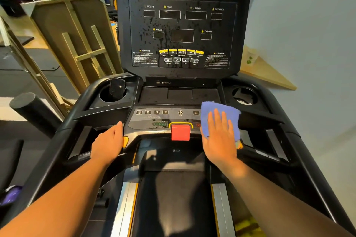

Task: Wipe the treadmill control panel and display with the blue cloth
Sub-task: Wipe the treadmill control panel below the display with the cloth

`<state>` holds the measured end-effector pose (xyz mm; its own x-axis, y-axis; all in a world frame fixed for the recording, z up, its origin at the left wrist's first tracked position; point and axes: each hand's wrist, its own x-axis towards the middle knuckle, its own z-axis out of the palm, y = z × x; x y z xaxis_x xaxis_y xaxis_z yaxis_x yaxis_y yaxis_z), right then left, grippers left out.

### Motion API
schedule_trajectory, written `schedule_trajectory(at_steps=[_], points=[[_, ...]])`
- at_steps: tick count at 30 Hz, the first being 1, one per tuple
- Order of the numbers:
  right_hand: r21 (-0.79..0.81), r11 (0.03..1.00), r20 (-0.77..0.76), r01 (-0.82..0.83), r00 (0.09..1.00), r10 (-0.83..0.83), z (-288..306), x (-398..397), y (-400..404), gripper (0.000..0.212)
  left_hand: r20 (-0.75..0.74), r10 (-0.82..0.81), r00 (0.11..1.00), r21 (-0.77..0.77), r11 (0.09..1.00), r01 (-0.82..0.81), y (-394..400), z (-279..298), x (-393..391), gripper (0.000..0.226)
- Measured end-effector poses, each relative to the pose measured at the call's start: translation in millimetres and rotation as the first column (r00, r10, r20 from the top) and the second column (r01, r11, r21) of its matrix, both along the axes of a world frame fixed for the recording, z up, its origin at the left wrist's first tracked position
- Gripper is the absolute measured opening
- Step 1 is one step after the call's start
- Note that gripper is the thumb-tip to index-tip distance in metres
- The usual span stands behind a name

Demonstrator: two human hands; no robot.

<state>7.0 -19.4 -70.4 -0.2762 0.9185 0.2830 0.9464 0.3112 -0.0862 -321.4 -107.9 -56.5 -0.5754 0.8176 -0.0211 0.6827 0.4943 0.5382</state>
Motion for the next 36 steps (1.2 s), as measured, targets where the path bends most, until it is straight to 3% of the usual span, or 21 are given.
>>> schedule_trajectory(at_steps=[3, 5, 8, 11, 13, 16, 20, 24, 27, 29, 32, 36], points=[[0.019, 0.954, 0.136, -0.299, 0.946, 0.294, -15.1, 32.2, -8.9, 0.081, -0.006, -0.003, 1.0, 0.014, 1.0, 0.003, -0.2, -1.9, -0.2, 0.066], [0.026, 0.927, 0.213, -0.373, 0.908, 0.36, -19.0, 58.9, -8.6, 0.088, -0.002, -0.005, 1.0, 0.023, 1.0, 0.005, 0.0, -4.1, -1.7, 0.067], [0.03, 0.944, 0.2, -0.328, 0.927, 0.316, -19.4, 80.3, -7.5, 0.086, -0.002, -0.008, 1.0, 0.03, 1.0, 0.008, -0.2, -3.9, -1.9, 0.068], [0.039, 0.996, 0.069, -0.085, 0.994, 0.082, -9.7, 48.0, -5.6, 0.074, -0.01, 0.001, 1.0, 0.02, 1.0, -0.001, -0.5, -2.3, -0.2, 0.069], [-0.049, 0.998, -0.065, 0.05, 0.996, -0.053, 4.5, 10.6, -3.0, 0.069, -0.015, -0.004, 1.0, 0.013, 1.0, 0.004, -0.5, -2.7, -0.4, 0.069], [-0.077, 0.992, -0.014, -0.102, 0.995, 0.101, 4.9, -13.5, -3.6, 0.071, -0.028, -0.013, 1.0, 0.007, 1.0, 0.014, -1.1, -0.1, 0.7, 0.068], [-0.075, 0.931, 0.082, -0.358, 0.928, 0.363, -4.0, 28.8, -10.1, 0.08, -0.02, -0.013, 1.0, -0.003, 1.0, 0.013, -2.0, 3.7, 2.7, 0.058], [-0.058, 0.957, 0.169, -0.284, 0.942, 0.289, -1.5, 59.1, -3.3, 0.093, -0.034, -0.013, 0.999, -0.007, 1.0, 0.013, -1.1, 1.3, -0.1, 0.068], [-0.007, 0.997, 0.024, -0.075, 0.997, 0.075, 2.3, 27.1, 3.5, 0.077, -0.042, -0.017, 0.999, -0.001, 1.0, 0.017, -1.1, 1.3, 0.4, 0.066], [-0.067, 0.998, -0.056, 0.005, 0.998, -0.009, 9.5, -4.1, 3.8, 0.072, -0.036, -0.008, 0.999, -0.004, 1.0, 0.008, -1.2, 1.1, 0.7, 0.064], [-0.092, 0.983, 0.011, -0.156, 0.987, 0.158, 4.4, -15.5, -3.2, 0.072, -0.033, -0.01, 0.999, 0.007, 1.0, 0.01, -1.2, 1.4, 0.9, 0.063], [-0.103, 0.928, 0.133, -0.357, 0.92, 0.369, -0.3, 31.0, -9.3, 0.081, -0.037, -0.026, 0.999, 0.019, 0.999, 0.027, -1.3, 0.5, 1.1, 0.061]])
